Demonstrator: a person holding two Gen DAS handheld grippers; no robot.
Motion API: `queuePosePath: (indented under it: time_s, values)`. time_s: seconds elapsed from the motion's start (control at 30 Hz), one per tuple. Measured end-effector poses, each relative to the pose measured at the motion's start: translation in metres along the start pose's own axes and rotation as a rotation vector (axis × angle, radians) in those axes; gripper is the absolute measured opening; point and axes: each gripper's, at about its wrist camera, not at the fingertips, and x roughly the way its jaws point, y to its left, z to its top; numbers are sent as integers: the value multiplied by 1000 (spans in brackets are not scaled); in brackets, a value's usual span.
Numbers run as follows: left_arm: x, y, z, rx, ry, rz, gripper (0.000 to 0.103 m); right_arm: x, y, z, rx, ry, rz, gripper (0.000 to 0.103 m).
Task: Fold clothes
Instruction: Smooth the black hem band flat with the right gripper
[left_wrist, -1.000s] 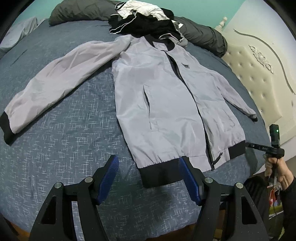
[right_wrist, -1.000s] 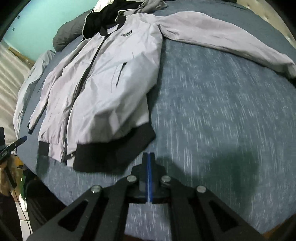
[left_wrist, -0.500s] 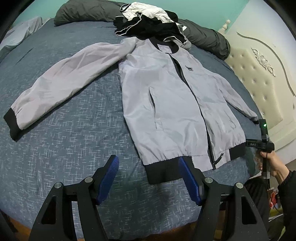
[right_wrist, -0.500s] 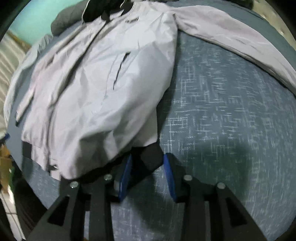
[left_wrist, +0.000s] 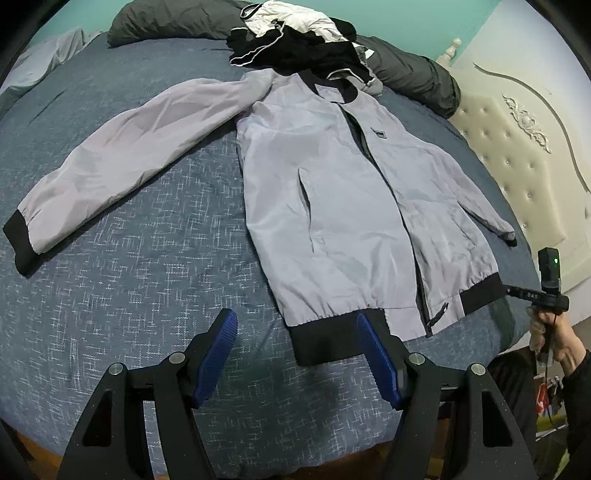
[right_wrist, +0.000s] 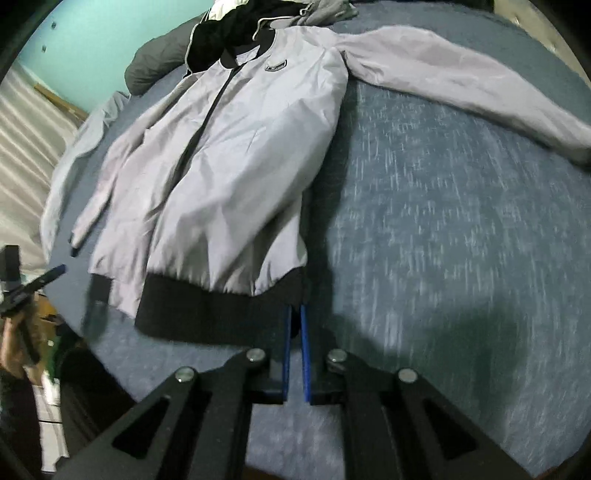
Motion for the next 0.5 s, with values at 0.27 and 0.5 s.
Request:
queuePosePath:
  time_s: [0.27,0.5]
  values:
    - [-7,-2,-1,2,-8,-3,71,10,-19,-25,171,63,89,6]
    - [-9,1,0,-8,-18,1,71,-15,13,-31,-5,-11,-67,25]
